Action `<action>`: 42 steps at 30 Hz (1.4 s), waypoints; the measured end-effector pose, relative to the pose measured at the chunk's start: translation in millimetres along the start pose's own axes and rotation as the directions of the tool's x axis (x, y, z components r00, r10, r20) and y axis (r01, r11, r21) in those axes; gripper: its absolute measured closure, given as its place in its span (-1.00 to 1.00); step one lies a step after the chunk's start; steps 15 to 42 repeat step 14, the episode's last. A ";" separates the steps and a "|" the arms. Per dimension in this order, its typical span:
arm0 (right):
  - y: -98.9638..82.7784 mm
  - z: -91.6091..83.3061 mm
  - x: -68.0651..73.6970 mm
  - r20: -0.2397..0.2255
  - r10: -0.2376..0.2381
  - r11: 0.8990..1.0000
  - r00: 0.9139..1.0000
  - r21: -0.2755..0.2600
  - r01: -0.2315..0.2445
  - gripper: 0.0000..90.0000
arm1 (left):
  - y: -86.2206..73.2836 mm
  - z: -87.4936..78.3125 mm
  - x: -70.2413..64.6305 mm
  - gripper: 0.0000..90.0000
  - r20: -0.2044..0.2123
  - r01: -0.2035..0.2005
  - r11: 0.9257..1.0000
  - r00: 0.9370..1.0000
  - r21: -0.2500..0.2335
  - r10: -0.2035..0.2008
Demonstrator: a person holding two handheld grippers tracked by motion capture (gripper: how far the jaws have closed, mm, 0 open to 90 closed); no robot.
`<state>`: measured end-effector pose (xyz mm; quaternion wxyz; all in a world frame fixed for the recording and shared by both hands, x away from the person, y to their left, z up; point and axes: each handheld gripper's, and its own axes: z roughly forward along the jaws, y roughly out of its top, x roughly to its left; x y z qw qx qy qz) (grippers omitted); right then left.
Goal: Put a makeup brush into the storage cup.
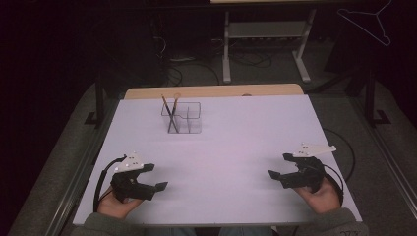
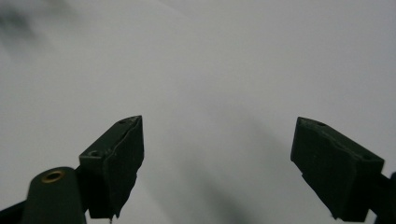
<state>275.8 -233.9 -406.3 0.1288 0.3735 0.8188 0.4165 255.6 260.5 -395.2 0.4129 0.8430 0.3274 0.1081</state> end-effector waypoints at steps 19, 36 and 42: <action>-4.4 1.2 -0.1 0.013 0.009 1.000 1.000 -0.009 -0.009 -0.70 | 1.6 1.4 3.5 -0.59 0.000 -0.002 1.000 1.000 -0.004 0.002; -4.4 1.2 -0.1 0.013 0.009 1.000 1.000 -0.009 -0.009 -0.70 | 1.6 1.4 3.5 -0.59 0.000 -0.002 1.000 1.000 -0.004 0.002; -4.4 1.2 -0.1 0.013 0.009 1.000 1.000 -0.009 -0.009 -0.70 | 1.6 1.4 3.5 -0.59 0.000 -0.002 1.000 1.000 -0.004 0.002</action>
